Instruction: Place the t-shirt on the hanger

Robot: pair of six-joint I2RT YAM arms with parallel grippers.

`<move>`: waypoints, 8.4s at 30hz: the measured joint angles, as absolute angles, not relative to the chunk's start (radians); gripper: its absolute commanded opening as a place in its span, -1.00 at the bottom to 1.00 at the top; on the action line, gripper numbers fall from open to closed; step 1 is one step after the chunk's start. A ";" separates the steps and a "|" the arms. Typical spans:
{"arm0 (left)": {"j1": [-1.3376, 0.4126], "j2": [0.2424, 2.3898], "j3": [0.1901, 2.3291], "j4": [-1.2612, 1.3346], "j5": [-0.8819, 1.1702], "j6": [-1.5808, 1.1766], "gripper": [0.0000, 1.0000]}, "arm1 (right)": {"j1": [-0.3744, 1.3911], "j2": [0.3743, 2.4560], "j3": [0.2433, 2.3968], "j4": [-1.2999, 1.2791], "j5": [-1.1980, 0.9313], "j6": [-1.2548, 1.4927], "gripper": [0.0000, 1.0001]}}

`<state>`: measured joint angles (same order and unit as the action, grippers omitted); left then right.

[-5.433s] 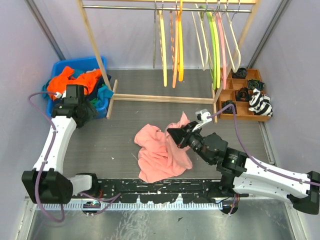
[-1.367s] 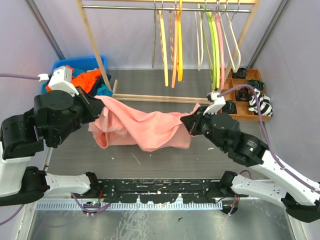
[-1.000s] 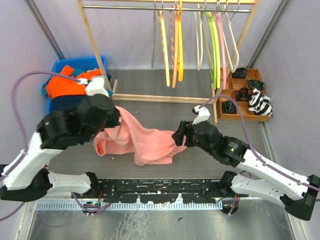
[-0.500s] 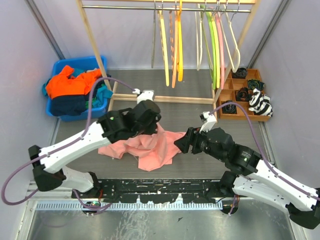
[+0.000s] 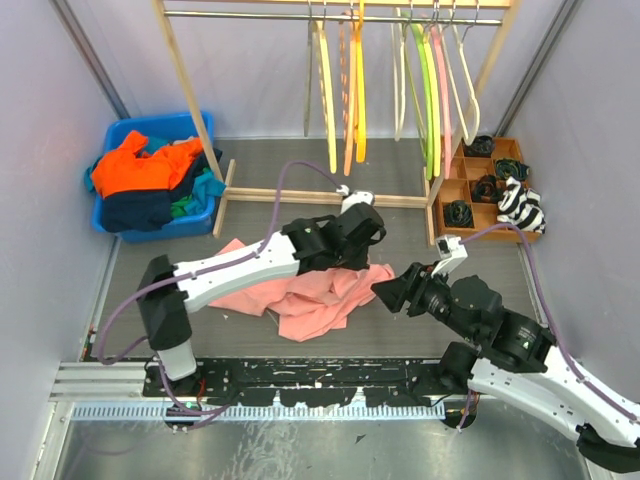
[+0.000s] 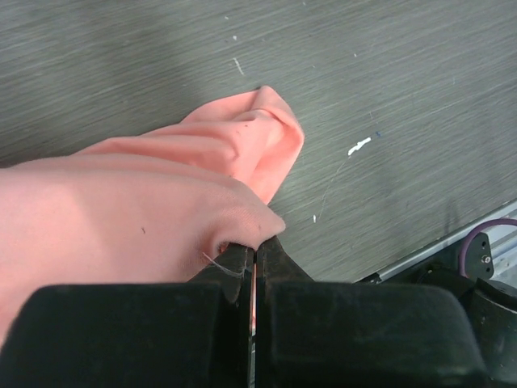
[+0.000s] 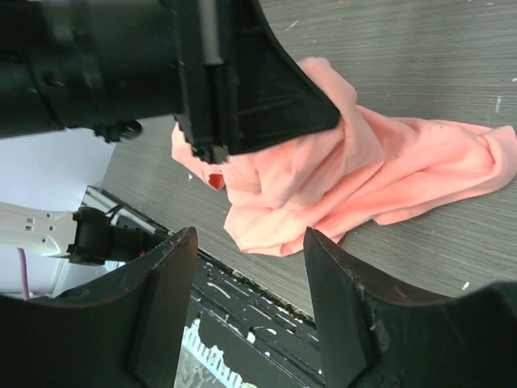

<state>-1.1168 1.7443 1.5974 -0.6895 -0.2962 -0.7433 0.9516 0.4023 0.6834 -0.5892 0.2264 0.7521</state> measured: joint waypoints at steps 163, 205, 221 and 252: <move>-1.257 0.932 0.551 -0.518 -0.743 -1.083 0.52 | 1.118 1.247 1.227 -0.607 0.374 0.575 -0.98; -1.259 1.063 1.570 -1.237 -0.997 -1.067 -1.00 | 1.118 1.196 1.456 -0.748 0.335 0.521 -0.98; -1.259 1.290 1.810 -1.347 -0.920 -1.030 -1.00 | 1.118 0.954 1.363 -0.762 0.389 0.502 -0.98; -1.200 1.337 1.180 -1.110 -0.702 -1.183 -1.00 | 0.827 0.992 1.021 -0.747 0.144 0.504 0.34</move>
<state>-1.2003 1.3373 1.1797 -1.1103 -0.7017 -1.1828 0.8272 0.9916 1.0214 -0.7471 0.1440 0.5037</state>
